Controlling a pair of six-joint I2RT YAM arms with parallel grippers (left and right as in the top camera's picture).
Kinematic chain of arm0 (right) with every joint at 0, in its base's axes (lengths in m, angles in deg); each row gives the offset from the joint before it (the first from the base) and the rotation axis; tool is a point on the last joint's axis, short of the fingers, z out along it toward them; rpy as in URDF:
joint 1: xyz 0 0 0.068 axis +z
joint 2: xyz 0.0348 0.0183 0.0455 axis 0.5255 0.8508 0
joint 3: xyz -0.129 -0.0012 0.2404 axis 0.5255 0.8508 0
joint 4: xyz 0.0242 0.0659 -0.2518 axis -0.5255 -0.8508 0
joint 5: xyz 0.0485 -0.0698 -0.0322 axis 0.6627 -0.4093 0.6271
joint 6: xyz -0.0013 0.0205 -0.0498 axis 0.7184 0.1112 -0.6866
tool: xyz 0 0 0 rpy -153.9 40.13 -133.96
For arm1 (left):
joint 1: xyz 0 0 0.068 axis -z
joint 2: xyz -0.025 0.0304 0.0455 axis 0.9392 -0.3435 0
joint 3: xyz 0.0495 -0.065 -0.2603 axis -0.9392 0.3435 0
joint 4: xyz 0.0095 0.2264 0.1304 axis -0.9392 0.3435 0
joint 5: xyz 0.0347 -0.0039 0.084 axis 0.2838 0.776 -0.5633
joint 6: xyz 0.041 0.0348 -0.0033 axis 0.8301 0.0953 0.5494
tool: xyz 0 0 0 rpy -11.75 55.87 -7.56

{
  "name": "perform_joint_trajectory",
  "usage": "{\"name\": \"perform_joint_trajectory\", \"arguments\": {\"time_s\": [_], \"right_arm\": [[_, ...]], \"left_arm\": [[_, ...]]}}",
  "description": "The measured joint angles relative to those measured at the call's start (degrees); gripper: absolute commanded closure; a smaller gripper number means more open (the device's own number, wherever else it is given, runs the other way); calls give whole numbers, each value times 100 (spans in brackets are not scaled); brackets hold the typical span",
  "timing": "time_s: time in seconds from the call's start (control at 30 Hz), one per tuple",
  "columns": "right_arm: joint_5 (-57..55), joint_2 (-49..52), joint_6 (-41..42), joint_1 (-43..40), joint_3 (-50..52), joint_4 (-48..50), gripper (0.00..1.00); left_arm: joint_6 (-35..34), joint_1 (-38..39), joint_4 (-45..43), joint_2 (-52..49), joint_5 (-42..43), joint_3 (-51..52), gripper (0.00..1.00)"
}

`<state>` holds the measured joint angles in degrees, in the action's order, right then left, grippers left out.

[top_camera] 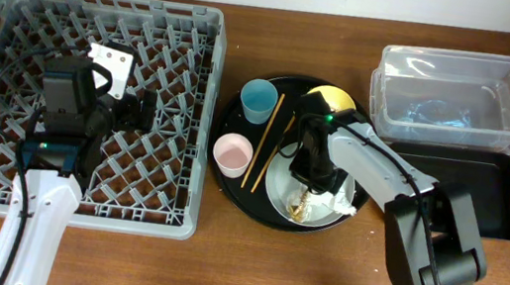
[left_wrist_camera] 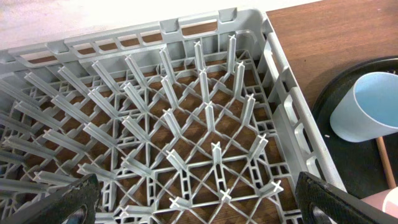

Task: Sort waste into correct bins and load items into the dishwasher rack
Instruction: 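Grasp the wrapper and tissue on the white plate with the right gripper, then carry the wrapper and tissue into the clear plastic bin, release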

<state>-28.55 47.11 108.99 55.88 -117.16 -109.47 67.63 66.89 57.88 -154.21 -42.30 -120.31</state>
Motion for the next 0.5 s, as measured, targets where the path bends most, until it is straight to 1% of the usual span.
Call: {"name": "perform_joint_trajectory", "arguments": {"time_s": [0.13, 0.2, 0.27, 0.3, 0.37, 0.43, 0.5], "right_arm": [[79, -2, -44, 0, -9, 57, 96], [199, -2, -315, 0, -151, -96, 96], [341, -129, -813, -26, -765, -627, 96], [374, -273, -1075, -85, -1252, -949, 96], [391, -645, -1497, -380, -2243, -1224, 96], [146, -901, -1692, -822, -2894, -1228, 96], [-232, -1016, -1770, -1340, -3108, -966, 96]], "left_arm": [[0, 0, 0, 0, 0, 0, 0], [0, 0, 0, 0, 0, 0, 0], [0, 0, 2, 0, 2, 0, 0], [0, -2, 9, 0, 2, 0, 0], [0, 0, 2, 0, 2, 0, 0], [0, 0, 0, 0, 0, 0, 0], [0, 0, 0, 0, 0, 0, 0]]}}
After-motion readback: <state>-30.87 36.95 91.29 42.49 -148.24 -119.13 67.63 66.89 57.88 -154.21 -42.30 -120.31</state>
